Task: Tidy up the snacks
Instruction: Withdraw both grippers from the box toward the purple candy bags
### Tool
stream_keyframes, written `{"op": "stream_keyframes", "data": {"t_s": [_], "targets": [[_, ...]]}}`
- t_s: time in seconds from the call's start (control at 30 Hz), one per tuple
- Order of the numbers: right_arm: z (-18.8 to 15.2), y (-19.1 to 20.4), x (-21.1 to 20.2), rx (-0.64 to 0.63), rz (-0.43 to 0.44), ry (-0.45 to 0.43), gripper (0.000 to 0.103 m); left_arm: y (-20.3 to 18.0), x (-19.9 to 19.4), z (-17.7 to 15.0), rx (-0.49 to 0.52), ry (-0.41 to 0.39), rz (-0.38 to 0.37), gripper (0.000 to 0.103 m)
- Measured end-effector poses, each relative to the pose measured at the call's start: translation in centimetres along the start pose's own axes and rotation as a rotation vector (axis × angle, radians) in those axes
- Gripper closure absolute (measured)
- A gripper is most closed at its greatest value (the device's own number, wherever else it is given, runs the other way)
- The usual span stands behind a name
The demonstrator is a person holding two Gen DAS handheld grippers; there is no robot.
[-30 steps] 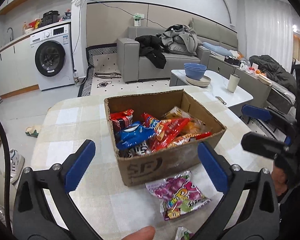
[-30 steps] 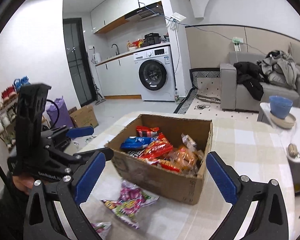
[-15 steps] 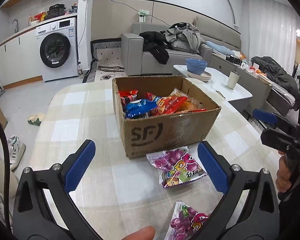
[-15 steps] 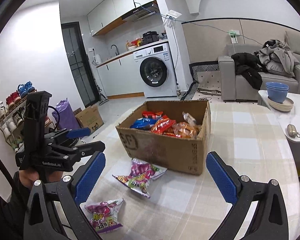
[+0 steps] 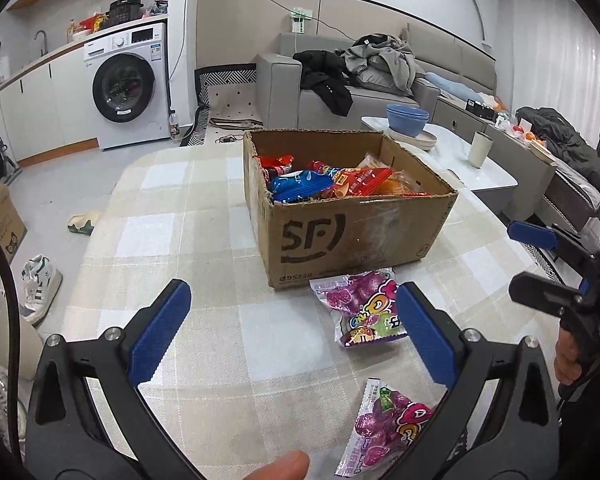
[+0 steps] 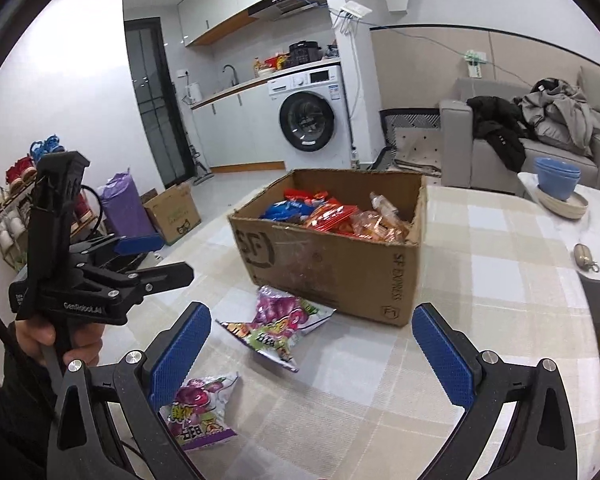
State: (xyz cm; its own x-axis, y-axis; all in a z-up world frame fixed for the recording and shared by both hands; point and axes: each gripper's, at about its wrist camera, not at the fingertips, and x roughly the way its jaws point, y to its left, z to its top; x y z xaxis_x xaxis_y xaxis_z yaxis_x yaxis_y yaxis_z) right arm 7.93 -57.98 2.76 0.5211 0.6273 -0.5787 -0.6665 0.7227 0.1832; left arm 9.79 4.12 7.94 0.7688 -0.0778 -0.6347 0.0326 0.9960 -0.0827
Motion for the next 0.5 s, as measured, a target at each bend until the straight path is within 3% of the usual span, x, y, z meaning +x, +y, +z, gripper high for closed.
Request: {"op": "stream_keyframes", "data": {"t_s": [0.5], "targets": [[-1.3, 1.7, 2.3, -0.072, 0.021, 0.123, 0.000, 0.7, -1.3, -2.4, -0.011, 0.028, 0.023, 0.001]]}}
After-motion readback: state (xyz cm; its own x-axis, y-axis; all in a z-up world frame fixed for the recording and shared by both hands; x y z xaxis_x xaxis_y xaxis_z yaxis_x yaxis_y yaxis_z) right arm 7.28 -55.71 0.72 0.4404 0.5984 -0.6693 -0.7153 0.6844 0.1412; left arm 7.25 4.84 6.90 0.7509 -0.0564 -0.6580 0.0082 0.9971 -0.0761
